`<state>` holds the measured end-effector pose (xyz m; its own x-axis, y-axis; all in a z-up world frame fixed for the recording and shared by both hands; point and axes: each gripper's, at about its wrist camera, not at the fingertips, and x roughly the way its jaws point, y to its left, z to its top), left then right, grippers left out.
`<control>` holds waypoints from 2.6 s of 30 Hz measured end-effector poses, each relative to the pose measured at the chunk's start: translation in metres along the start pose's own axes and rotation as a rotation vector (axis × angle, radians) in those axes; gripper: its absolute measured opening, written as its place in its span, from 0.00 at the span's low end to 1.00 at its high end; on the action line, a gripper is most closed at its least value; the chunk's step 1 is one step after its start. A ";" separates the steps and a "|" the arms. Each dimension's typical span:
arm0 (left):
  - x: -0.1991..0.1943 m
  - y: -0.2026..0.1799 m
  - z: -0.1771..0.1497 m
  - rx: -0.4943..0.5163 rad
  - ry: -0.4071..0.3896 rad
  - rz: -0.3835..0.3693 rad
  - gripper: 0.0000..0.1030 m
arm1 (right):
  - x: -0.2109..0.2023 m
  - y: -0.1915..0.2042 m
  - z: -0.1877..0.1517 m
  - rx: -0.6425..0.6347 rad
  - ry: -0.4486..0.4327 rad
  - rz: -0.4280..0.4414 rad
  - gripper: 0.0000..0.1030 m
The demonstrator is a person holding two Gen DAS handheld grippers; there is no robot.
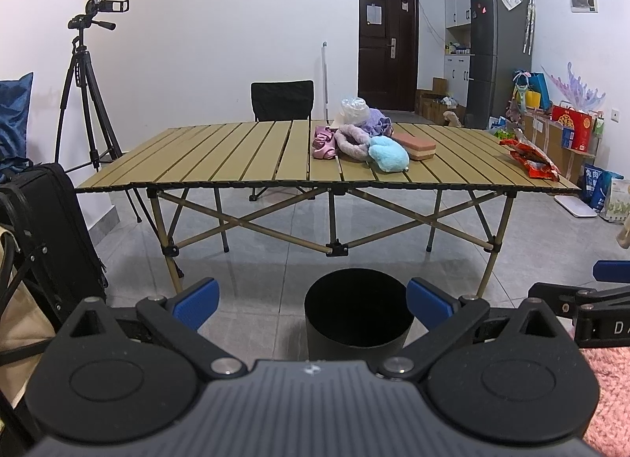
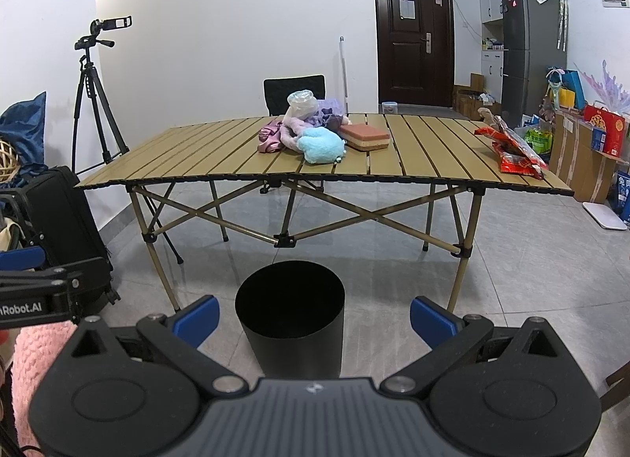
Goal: Collect trash
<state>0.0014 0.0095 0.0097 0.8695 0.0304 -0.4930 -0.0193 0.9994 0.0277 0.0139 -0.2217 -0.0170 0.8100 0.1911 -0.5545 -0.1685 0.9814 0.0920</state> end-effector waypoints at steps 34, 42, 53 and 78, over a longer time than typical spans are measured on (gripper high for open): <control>0.196 -0.001 0.113 -0.020 -0.083 0.068 1.00 | 0.198 -0.021 0.125 -0.019 -0.133 0.047 1.00; 0.245 0.006 0.139 -0.062 -0.111 0.106 1.00 | 0.265 -0.016 0.156 -0.033 -0.148 0.065 1.00; 0.300 0.021 0.163 -0.056 -0.118 0.163 1.00 | 0.360 -0.013 0.180 -0.026 -0.136 0.097 1.00; 0.331 0.020 0.177 -0.117 -0.076 0.145 1.00 | 0.384 -0.004 0.173 -0.096 -0.198 0.092 0.64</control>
<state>0.3760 0.0370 0.0014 0.8882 0.1776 -0.4237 -0.2004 0.9797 -0.0095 0.4227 -0.1494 -0.0873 0.8815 0.2888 -0.3736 -0.2918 0.9552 0.0499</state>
